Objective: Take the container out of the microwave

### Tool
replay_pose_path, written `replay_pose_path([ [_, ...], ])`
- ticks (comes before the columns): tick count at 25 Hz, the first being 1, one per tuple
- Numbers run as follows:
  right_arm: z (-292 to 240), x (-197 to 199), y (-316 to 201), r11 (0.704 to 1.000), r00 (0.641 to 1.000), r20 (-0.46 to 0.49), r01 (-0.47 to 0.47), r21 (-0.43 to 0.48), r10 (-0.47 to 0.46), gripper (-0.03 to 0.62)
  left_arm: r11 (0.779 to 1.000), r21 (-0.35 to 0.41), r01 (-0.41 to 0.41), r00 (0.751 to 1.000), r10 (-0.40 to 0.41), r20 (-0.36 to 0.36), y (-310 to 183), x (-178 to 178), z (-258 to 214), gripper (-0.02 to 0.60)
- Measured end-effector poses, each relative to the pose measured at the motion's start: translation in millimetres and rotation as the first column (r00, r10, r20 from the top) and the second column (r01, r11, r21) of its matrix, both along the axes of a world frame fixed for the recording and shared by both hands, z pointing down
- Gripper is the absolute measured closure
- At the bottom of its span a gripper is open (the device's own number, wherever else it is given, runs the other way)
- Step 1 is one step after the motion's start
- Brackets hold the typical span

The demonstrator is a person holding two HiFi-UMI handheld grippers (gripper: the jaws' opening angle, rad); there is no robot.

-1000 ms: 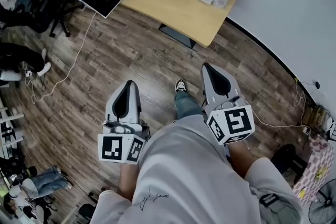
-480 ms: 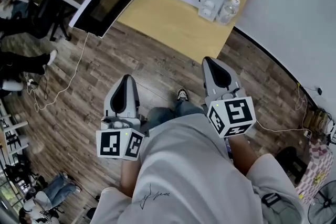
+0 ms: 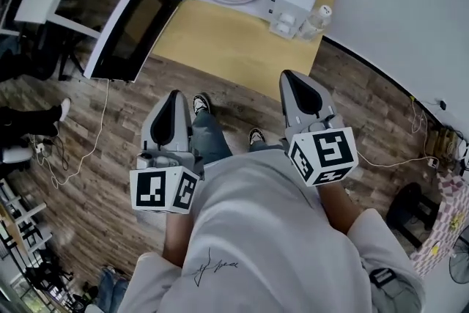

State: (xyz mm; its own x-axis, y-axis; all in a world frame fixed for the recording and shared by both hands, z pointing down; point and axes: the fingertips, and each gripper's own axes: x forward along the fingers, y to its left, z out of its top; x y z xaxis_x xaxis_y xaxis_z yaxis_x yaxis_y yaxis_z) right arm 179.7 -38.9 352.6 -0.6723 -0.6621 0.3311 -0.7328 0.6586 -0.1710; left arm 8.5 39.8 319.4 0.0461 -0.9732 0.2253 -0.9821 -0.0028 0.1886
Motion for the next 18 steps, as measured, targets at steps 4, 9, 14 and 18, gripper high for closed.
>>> replay_pose_path([
  [4,-12,-28,-17,0.997,0.998,0.004,-0.068,0.027,0.068,0.582,0.995,0.023,-0.094,0.996,0.094,0.01,-37,-31,-13,0.588],
  [9,-24,-71,-35,0.986,0.987,-0.016,-0.159,0.053,0.16,0.582,0.973,0.04,-0.226,0.974,0.226,0.0,-79,-70,-22,0.588],
  [14,-33,-120,-49,0.975,0.979,-0.033,-0.199,0.097,0.203,0.582,0.953,0.048,-0.298,0.954,0.3,-0.029,-104,-110,-25,0.589],
  [18,-38,-144,-62,0.948,0.956,-0.061,-0.274,0.162,0.287,0.582,0.924,0.046,-0.381,0.924,0.382,-0.017,-119,-135,-22,0.589],
])
